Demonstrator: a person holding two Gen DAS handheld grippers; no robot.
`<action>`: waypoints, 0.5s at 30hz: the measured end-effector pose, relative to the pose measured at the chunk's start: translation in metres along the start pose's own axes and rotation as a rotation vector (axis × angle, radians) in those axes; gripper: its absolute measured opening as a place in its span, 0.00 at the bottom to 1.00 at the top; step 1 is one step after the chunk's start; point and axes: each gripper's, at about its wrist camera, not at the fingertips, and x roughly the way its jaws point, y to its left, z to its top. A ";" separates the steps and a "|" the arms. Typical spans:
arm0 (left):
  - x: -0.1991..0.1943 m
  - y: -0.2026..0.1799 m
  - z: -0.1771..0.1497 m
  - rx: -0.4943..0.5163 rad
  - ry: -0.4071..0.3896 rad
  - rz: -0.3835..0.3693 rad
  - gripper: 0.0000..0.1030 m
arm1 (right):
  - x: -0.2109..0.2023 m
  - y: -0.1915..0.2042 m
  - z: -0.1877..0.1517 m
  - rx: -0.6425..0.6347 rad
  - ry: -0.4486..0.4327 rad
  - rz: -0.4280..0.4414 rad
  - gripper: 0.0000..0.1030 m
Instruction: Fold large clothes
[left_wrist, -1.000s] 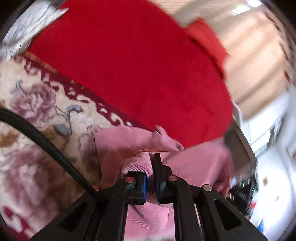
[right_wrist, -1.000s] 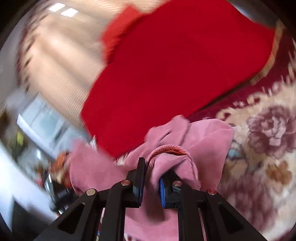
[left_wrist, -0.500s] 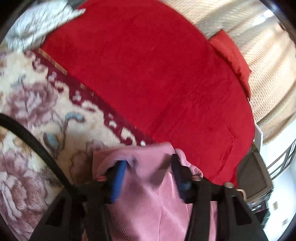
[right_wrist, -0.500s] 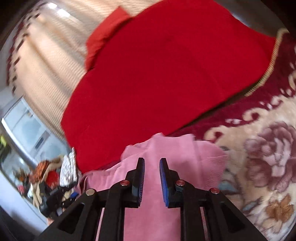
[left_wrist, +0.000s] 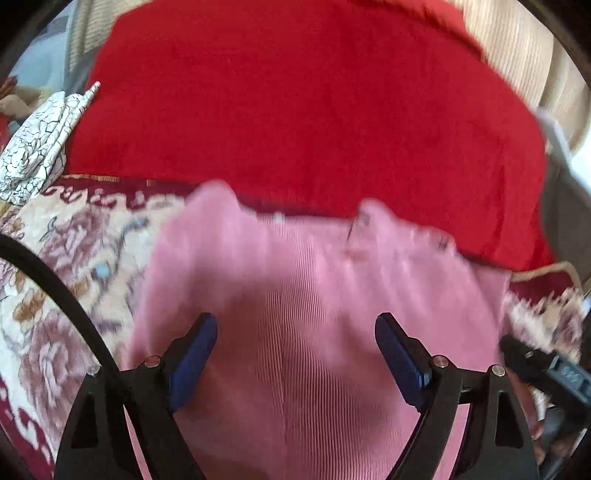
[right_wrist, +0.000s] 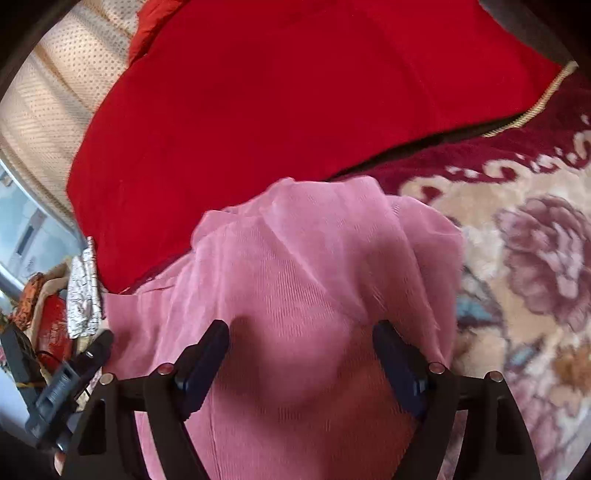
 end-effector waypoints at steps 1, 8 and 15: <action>0.001 -0.004 -0.003 0.013 0.009 0.016 0.85 | 0.003 0.000 -0.001 0.003 0.023 0.002 0.78; -0.038 -0.043 -0.029 0.181 -0.146 0.119 0.85 | -0.007 0.003 -0.023 -0.076 0.053 -0.037 0.71; -0.054 -0.051 -0.048 0.212 -0.202 0.119 0.85 | -0.033 -0.009 -0.054 -0.137 0.041 -0.042 0.71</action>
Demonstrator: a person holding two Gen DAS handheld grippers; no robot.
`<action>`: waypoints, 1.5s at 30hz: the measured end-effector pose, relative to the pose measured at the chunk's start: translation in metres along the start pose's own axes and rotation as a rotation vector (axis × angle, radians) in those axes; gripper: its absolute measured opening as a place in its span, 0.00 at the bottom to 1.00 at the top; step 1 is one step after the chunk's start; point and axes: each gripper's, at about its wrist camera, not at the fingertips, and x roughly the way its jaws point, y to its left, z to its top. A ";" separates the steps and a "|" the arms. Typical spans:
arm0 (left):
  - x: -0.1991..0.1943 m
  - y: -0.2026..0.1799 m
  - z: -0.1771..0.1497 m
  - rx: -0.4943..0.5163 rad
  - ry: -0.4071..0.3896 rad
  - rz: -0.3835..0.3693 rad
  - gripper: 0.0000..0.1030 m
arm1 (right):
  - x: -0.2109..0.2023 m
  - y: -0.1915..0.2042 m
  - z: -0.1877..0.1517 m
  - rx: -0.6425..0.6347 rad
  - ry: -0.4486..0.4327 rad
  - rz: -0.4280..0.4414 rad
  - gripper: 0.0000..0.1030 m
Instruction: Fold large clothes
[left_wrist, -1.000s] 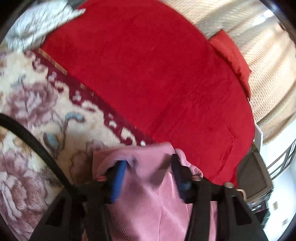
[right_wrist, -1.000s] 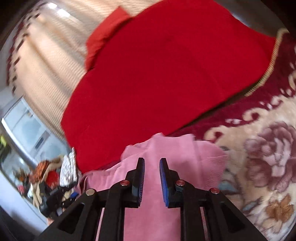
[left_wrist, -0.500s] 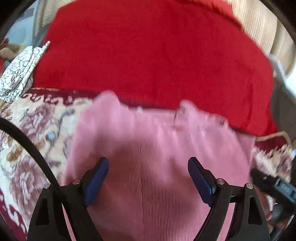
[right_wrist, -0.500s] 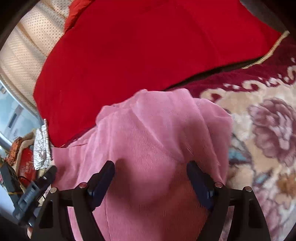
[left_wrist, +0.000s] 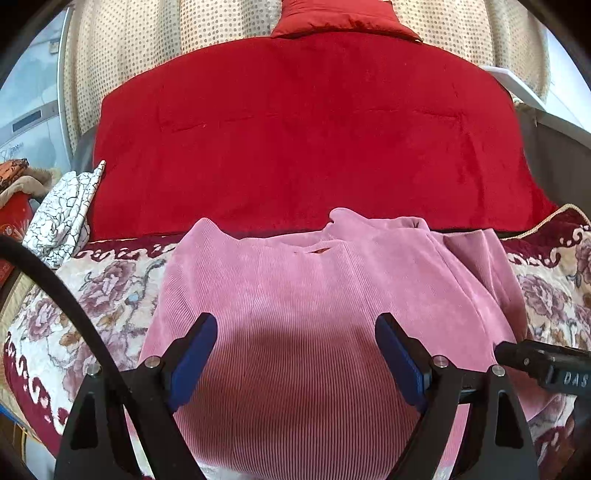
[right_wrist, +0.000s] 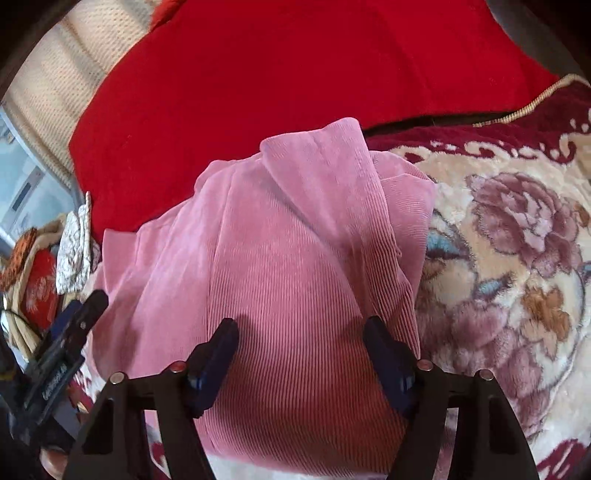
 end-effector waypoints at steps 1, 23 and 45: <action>0.001 -0.001 0.000 0.003 -0.004 0.000 0.85 | -0.001 -0.001 -0.003 -0.015 -0.007 -0.004 0.71; 0.063 0.005 -0.009 -0.027 0.171 0.037 0.88 | 0.024 0.026 0.011 -0.131 -0.144 -0.141 0.73; 0.068 0.007 -0.009 -0.041 0.168 0.044 0.94 | 0.010 0.057 -0.010 -0.262 -0.200 -0.255 0.73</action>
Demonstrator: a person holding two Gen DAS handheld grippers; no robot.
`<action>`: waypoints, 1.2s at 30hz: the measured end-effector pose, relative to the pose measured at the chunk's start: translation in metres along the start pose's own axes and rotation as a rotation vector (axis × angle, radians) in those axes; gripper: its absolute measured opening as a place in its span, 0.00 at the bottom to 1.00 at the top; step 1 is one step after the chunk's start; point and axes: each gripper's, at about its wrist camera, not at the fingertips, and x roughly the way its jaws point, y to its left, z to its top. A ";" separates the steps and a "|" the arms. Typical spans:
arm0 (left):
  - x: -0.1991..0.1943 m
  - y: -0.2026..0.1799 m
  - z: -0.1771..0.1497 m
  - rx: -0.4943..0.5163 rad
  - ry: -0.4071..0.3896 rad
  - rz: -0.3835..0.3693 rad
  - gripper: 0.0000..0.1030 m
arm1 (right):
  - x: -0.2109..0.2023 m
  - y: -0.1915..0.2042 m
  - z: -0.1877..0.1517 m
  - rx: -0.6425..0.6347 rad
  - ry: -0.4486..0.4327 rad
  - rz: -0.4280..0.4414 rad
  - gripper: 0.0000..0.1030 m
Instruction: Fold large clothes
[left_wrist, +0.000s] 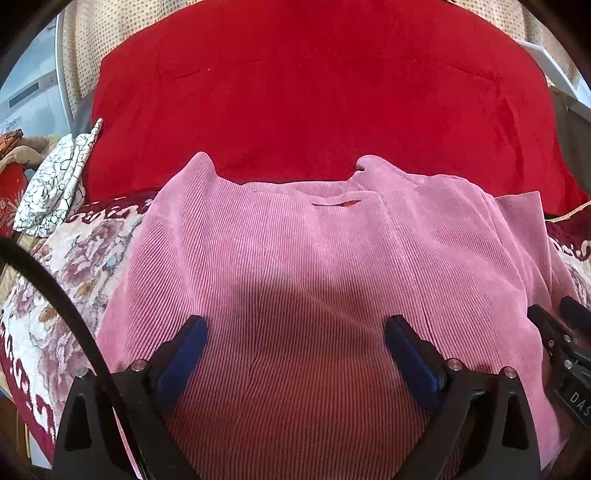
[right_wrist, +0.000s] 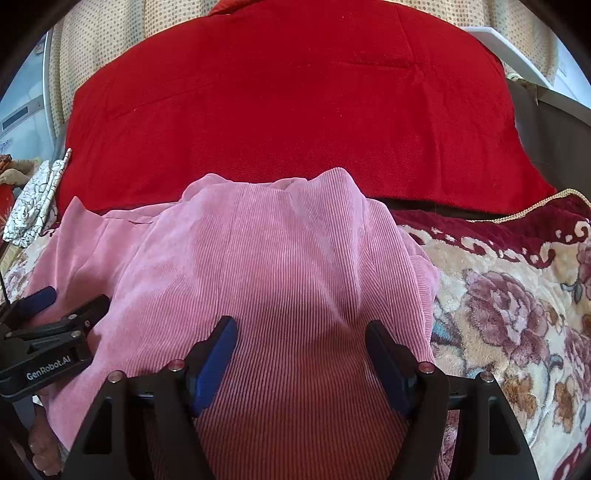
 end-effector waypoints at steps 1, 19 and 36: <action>-0.002 0.001 0.002 0.001 0.005 0.000 0.94 | 0.000 0.000 0.000 0.001 -0.001 0.000 0.73; -0.022 0.068 0.002 -0.082 -0.059 0.188 0.94 | -0.019 0.015 -0.003 0.006 -0.088 0.187 0.73; -0.017 0.042 0.003 -0.008 -0.040 0.080 0.94 | -0.018 -0.009 0.005 0.090 -0.102 0.156 0.73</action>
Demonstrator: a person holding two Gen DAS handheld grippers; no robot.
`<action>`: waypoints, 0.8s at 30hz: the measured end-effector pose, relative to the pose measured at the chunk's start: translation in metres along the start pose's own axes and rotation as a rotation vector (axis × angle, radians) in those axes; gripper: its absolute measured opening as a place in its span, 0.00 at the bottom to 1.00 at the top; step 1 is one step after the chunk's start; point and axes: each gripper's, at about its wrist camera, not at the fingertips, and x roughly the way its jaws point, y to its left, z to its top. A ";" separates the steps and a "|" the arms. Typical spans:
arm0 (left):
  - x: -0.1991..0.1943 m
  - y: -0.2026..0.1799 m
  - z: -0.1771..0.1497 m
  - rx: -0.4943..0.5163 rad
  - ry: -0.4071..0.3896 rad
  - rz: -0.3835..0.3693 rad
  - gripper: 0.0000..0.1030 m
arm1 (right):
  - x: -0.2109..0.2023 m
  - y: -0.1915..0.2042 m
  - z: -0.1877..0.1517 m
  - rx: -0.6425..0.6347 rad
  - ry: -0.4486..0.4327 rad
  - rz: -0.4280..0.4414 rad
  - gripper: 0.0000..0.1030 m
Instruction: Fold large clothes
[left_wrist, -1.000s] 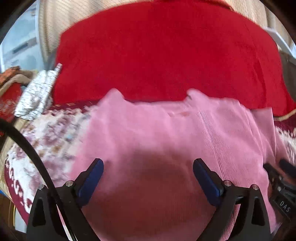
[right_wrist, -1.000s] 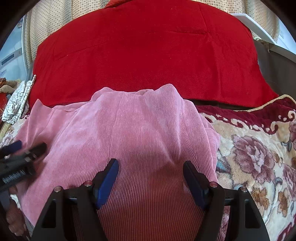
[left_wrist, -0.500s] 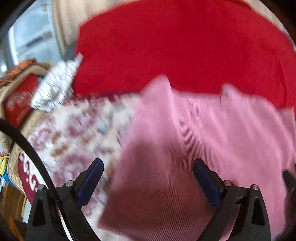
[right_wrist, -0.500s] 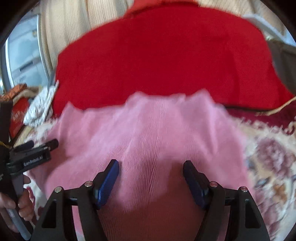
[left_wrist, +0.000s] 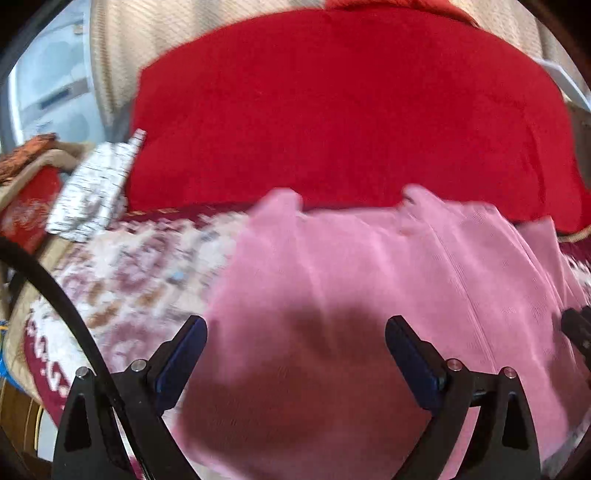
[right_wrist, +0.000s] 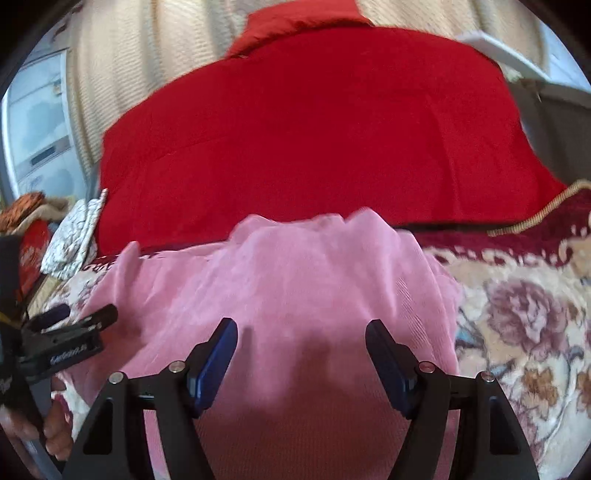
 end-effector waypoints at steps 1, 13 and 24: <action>0.008 -0.005 -0.002 0.023 0.040 -0.012 0.94 | 0.008 -0.007 -0.001 0.028 0.039 -0.001 0.73; 0.023 -0.022 -0.005 0.078 0.073 0.037 0.96 | 0.015 -0.002 -0.008 -0.032 0.084 -0.049 0.73; 0.021 -0.022 -0.007 0.068 0.067 0.037 0.97 | 0.010 0.017 -0.014 -0.152 0.035 -0.140 0.73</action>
